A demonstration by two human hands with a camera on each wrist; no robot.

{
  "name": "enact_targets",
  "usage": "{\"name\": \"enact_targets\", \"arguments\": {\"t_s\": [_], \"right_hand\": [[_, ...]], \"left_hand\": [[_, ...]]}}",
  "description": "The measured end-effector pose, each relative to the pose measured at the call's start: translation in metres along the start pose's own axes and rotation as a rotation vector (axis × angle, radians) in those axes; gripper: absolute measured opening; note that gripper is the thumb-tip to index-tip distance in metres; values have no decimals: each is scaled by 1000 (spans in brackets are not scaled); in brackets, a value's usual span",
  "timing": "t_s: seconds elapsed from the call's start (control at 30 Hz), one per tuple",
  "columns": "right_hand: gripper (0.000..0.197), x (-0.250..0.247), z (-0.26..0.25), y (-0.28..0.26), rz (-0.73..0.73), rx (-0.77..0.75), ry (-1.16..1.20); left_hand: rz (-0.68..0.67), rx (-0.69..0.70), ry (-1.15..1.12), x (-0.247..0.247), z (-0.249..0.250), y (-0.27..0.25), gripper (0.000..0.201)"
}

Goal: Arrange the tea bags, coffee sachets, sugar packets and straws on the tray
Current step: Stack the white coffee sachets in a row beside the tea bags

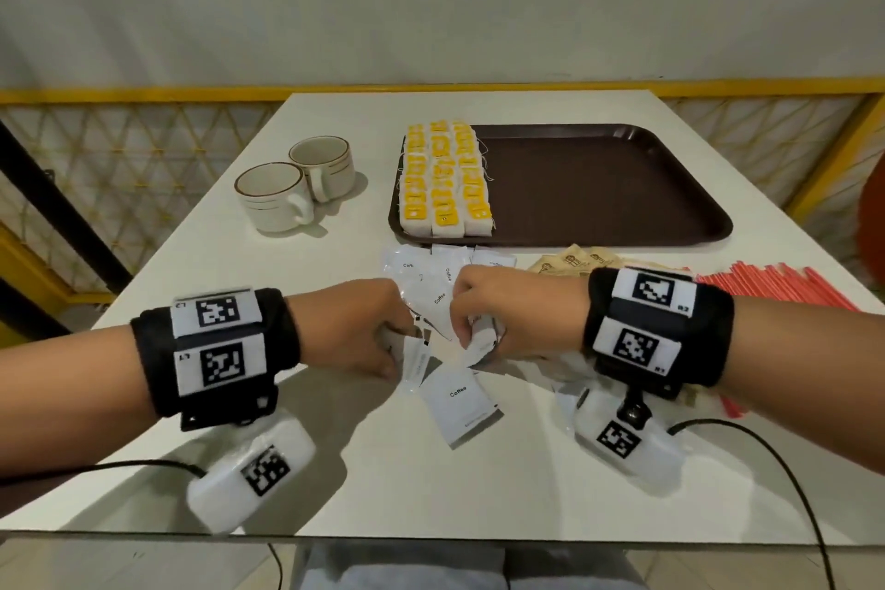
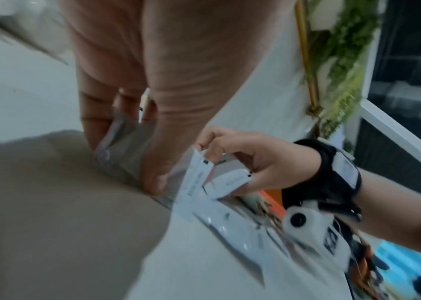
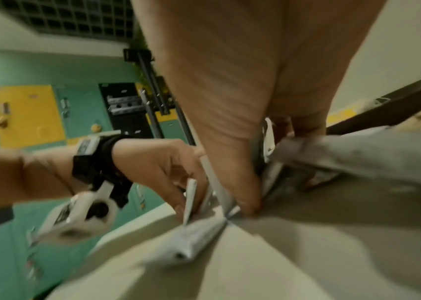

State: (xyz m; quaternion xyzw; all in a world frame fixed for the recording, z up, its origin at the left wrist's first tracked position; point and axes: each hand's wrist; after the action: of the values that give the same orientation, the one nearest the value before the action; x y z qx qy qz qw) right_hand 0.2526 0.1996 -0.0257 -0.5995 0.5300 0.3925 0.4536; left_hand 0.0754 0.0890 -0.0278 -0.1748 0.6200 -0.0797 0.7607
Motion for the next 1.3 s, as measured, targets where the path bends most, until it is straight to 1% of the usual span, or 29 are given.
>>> {"name": "enact_targets", "arguments": {"t_s": [0.03,0.07,0.1,0.13,0.17,0.2,0.23,0.27,0.3,0.33,0.4,0.47,0.53,0.6,0.67,0.73,0.77,0.83,0.87,0.97,1.07,1.13,1.2,1.3], "right_hand": [[21,-5,3,2,24,8,25],[19,-11,7,2,61,23,58],[17,-16,12,1,112,40,96],[16,-22,17,-1,172,62,140],[16,-28,22,-5,255,83,199],[17,-32,27,-8,364,110,289],[17,-35,31,-11,495,136,419],[17,-36,35,-12,638,158,576],[17,-35,39,-11,778,179,731],[17,-32,43,-10,905,198,847],[19,-23,48,-4,1108,260,941],[21,-14,50,0,1222,312,951],[24,-6,50,1,1240,331,923],[23,0,49,0,1209,318,886],[18,3,47,0,1179,309,825],[9,3,44,-2,1152,278,861],[11,1,41,-2,1128,249,914],[28,1,41,-2,1076,217,974],[34,2,41,-3,1057,212,973],[34,3,40,-3,1022,182,972],[46,3,37,-3,1020,149,1080],[51,4,36,-2,1055,155,1143],[46,6,37,-1,1084,192,1213],[32,4,39,-2,1088,219,1288]], "left_hand": [[2,-17,-51,-5,-2,2,13],[12,-45,-117,-9,-5,4,10],[39,-83,-199,-15,-7,6,15],[80,-116,-328,-21,-8,9,20],[120,-133,-532,-27,-6,12,19],[130,-129,-802,-32,-1,15,11],[103,-109,-1090,-37,8,18,6],[75,-88,-1336,-40,16,24,15],[52,-70,-1508,-41,26,30,22],[40,-59,-1624,-41,34,37,24],[-3,-28,-1777,-39,50,48,20],[-28,-11,-1882,-33,61,58,17],[40,-10,-1919,-25,70,64,17],[122,-5,-1930,-18,75,67,22],[142,9,-1941,-15,75,69,25],[138,13,-1954,-12,73,69,29],[135,8,-1953,-11,72,68,28],[120,8,-1952,-6,71,67,26],[117,14,-1952,-4,71,66,24],[123,38,-1929,-2,70,65,26],[125,42,-1912,-2,70,64,30],[130,38,-1913,-2,69,65,30],[135,30,-1907,-2,69,65,28],[144,15,-1897,-3,67,66,26]]}}
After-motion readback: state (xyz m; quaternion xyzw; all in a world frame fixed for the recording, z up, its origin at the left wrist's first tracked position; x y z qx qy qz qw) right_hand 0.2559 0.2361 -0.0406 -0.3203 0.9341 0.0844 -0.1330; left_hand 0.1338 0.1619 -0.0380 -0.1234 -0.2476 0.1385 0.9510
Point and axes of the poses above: each hand's wrist, its own y-axis towards the middle knuckle, its own x-axis out of the palm, z = x × y, and after that the axes turned 14 degrees about -x, right-handed
